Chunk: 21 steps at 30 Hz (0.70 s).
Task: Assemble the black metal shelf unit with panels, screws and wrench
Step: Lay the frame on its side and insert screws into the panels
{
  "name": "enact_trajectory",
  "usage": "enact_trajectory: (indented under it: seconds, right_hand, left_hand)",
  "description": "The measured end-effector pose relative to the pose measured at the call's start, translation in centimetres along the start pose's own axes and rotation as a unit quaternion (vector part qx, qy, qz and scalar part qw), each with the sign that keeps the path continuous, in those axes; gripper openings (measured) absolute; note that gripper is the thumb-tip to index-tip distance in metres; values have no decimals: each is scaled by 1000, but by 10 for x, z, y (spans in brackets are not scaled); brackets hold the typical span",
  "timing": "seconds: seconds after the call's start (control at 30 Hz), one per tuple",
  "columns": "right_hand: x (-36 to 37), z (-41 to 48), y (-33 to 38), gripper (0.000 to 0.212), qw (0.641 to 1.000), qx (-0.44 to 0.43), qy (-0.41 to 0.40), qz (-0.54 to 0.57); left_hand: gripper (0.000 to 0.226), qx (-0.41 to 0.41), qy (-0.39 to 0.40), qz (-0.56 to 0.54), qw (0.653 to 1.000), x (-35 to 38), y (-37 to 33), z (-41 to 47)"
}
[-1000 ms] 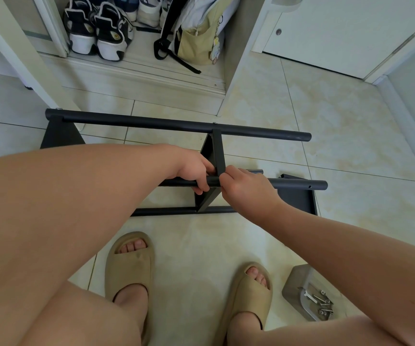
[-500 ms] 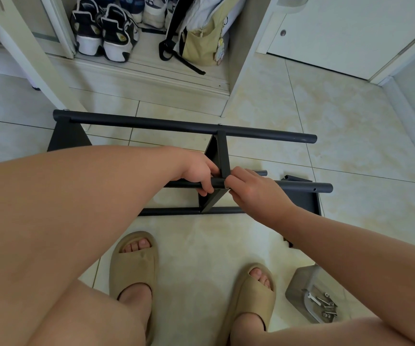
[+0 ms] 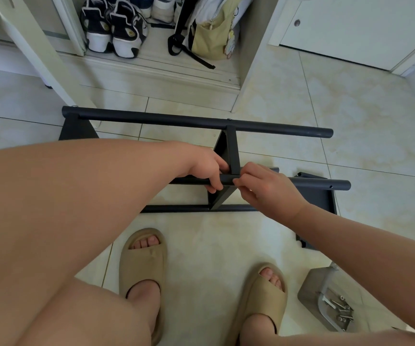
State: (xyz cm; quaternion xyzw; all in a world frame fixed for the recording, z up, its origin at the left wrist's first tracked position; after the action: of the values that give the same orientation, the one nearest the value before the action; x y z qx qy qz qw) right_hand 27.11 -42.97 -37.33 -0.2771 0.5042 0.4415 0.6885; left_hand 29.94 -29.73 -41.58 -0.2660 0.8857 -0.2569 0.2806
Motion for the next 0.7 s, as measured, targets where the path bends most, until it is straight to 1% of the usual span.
enact_trajectory:
  seconds: [0.13, 0.27, 0.37, 0.53, 0.63, 0.67, 0.7]
  right_hand:
    - [-1, 0, 2, 14, 1000, -2, -20, -11]
    - [2, 1, 2, 22, 1000, 2, -19, -19]
    - [4, 1, 2, 23, 999, 5, -17, -29]
    - [2, 0, 3, 23, 1000, 10, -10, -28]
    - [-4, -4, -1, 21, 997, 59, 21, -48]
    - [-5, -7, -7, 22, 993, 91, 43, -61]
    - [-5, -12, -14, 27, 987, 125, 77, -71]
  left_hand:
    - [56, 0, 4, -6, 1000, 0, -1, -1]
    - [57, 6, 11, -24, 1000, 2, -4, -3]
    - [57, 6, 14, -30, 999, 3, -4, -2]
    - [59, 2, 6, -7, 1000, 2, -2, -1]
    - [57, 3, 12, 1, 1000, 4, -2, -4]
    - [56, 3, 17, 3, 1000, 5, -2, -6]
    - [54, 3, 19, 7, 1000, 6, -2, -9]
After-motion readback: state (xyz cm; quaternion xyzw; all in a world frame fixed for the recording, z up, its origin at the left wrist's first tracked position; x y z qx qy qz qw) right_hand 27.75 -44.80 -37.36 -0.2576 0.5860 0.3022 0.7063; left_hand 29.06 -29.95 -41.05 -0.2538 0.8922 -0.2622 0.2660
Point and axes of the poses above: each hand's wrist, its own z-axis towards the middle knuckle, its own x-axis out of the palm, y = z × x, the point moved 7 cm from there along z, towards the middle knuckle, and after that the axes turned 3 degrees about -x, right-handed, at the moved point
